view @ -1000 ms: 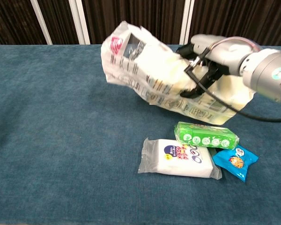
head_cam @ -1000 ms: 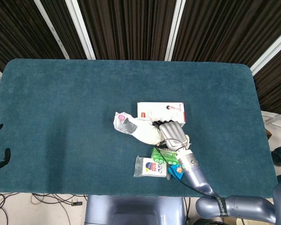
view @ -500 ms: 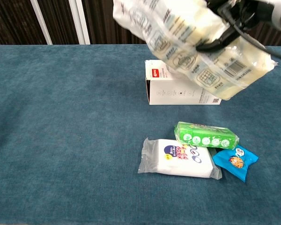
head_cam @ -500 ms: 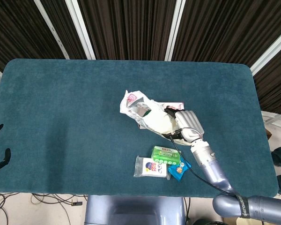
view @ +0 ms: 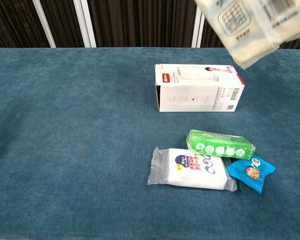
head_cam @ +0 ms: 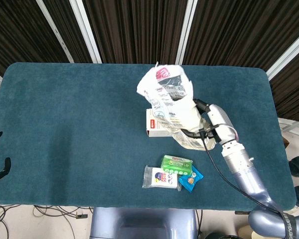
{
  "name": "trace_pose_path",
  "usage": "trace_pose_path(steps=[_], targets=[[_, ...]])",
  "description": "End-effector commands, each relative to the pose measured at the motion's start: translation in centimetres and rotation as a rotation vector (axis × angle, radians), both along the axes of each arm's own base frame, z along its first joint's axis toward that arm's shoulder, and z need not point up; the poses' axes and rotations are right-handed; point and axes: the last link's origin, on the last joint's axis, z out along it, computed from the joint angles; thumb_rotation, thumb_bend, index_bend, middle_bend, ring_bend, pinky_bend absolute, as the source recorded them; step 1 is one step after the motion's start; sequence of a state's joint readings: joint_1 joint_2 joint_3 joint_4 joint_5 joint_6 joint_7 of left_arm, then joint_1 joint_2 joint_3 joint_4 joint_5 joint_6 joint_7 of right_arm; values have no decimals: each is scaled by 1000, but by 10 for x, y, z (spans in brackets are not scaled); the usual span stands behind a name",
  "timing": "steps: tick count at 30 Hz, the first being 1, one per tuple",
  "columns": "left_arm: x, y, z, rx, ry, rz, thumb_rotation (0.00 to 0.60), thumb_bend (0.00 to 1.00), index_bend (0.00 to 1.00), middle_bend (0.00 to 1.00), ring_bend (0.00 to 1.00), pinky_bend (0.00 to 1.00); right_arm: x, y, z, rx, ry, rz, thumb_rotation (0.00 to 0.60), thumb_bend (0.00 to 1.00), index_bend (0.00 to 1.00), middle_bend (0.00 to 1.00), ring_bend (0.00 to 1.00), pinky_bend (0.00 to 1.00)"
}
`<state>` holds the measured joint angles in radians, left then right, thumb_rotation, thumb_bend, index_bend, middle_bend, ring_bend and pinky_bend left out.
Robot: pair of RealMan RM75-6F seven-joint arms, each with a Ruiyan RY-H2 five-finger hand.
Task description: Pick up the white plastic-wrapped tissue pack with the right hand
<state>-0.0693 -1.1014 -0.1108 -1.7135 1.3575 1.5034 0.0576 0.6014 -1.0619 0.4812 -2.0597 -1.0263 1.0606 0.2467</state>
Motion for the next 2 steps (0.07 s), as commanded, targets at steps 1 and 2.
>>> trace_pose_path(steps=[1, 2], targets=[[0, 0, 0, 2, -1, 0, 600, 474, 69, 0, 0, 0, 2, 3, 18, 3, -65, 10, 600, 340, 431, 451, 564, 481], [0, 0, 0, 3, -1, -1, 600, 474, 69, 0, 0, 0, 2, 3, 20, 5, -74, 10, 600, 340, 431, 451, 564, 481]])
